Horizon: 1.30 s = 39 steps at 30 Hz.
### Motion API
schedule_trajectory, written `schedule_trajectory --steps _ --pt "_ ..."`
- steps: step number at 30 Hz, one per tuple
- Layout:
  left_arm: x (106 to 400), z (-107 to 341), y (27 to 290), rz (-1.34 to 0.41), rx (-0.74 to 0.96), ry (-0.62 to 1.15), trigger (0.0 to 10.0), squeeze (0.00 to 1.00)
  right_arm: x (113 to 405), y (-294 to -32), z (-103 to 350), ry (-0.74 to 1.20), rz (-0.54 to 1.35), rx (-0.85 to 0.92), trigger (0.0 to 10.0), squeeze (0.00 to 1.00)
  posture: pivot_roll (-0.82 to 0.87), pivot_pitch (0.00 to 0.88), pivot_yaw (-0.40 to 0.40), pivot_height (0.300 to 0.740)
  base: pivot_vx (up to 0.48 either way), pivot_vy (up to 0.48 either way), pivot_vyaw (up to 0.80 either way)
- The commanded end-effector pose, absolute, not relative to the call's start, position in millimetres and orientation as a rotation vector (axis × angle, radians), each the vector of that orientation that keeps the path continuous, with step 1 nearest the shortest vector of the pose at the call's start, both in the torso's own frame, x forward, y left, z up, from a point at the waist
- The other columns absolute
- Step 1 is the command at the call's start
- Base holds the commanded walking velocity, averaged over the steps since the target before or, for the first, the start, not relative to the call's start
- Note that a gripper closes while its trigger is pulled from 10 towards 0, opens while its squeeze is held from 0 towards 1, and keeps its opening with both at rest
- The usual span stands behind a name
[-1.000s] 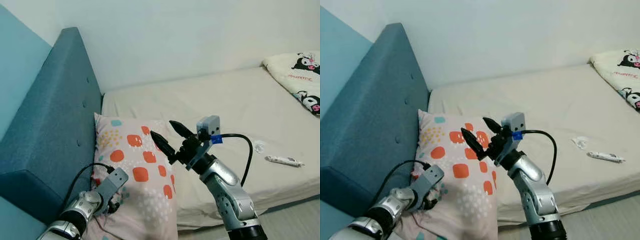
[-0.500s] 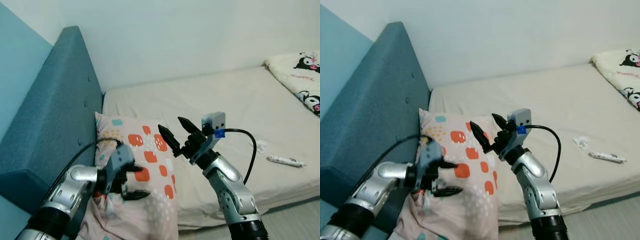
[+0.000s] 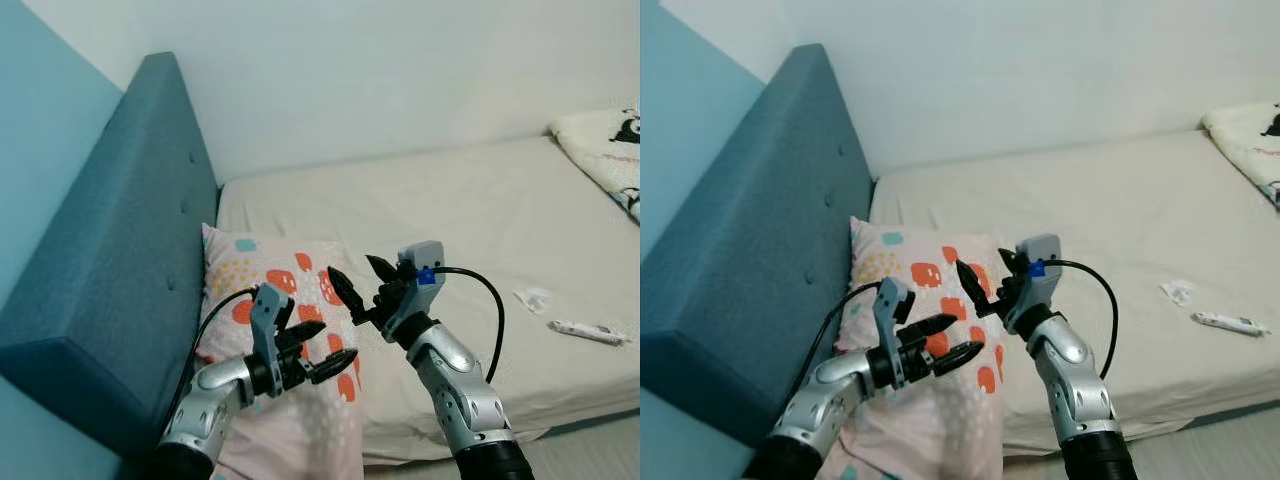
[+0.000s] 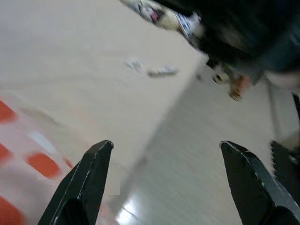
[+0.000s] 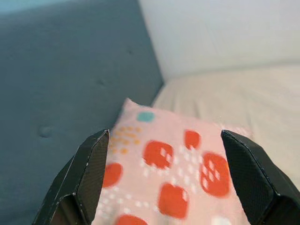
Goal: Clean up the room
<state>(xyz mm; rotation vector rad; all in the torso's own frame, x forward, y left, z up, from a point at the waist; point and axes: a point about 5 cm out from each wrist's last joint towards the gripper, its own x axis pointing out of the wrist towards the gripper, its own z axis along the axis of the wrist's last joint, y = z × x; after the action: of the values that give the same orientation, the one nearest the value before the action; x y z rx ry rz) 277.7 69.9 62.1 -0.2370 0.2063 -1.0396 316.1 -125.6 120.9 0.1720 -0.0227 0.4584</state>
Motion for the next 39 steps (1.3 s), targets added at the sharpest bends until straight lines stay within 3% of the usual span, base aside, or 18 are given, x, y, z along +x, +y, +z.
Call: schedule_trajectory --steps 1,11,20,24,29,32,39 --pt "272.5 48.0 73.6 -1.011 -0.239 0.262 10.0 0.0 316.5 -125.5 112.6 0.002 0.435 0.161 10.0 0.0 -0.2 0.08 0.046 0.74 0.0 -0.472 0.0" --pt "280.3 34.7 96.3 -0.868 -0.234 0.319 10.0 0.0 315.0 -129.3 97.4 0.054 0.407 0.166 10.0 0.0 -0.18 0.081 0.048 0.74 0.0 -0.478 0.32" --pt "286.6 8.7 144.6 -0.458 -0.174 0.415 10.0 0.0 315.4 -125.4 93.3 0.062 0.426 0.143 10.0 0.0 -0.18 0.082 0.045 0.74 0.0 -0.052 0.8" --pt "268.2 -16.4 176.1 -0.27 -0.155 0.536 10.0 0.0 315.8 -126.5 91.7 0.067 0.432 0.134 10.0 0.0 -0.18 0.076 0.042 0.74 0.0 0.0 0.8" --pt "248.9 -34.0 192.1 -0.178 -0.145 0.631 10.0 0.0 315.8 -127.4 89.3 0.076 0.435 0.127 10.0 0.0 -0.19 0.067 0.042 0.74 0.0 0.0 0.8" --pt "219.4 -55.1 206.1 -0.091 -0.136 0.753 10.0 0.0 315.8 -127.9 86.5 0.085 0.432 0.122 10.0 0.0 -0.19 0.058 0.041 0.74 0.0 0.0 0.8" --pt "172.5 -83.0 201.2 -0.104 -0.165 0.932 10.0 0.0 320.9 -141.0 81.0 0.106 0.302 0.104 10.0 0.0 -0.19 0.055 0.034 0.74 0.0 0.0 0.69"
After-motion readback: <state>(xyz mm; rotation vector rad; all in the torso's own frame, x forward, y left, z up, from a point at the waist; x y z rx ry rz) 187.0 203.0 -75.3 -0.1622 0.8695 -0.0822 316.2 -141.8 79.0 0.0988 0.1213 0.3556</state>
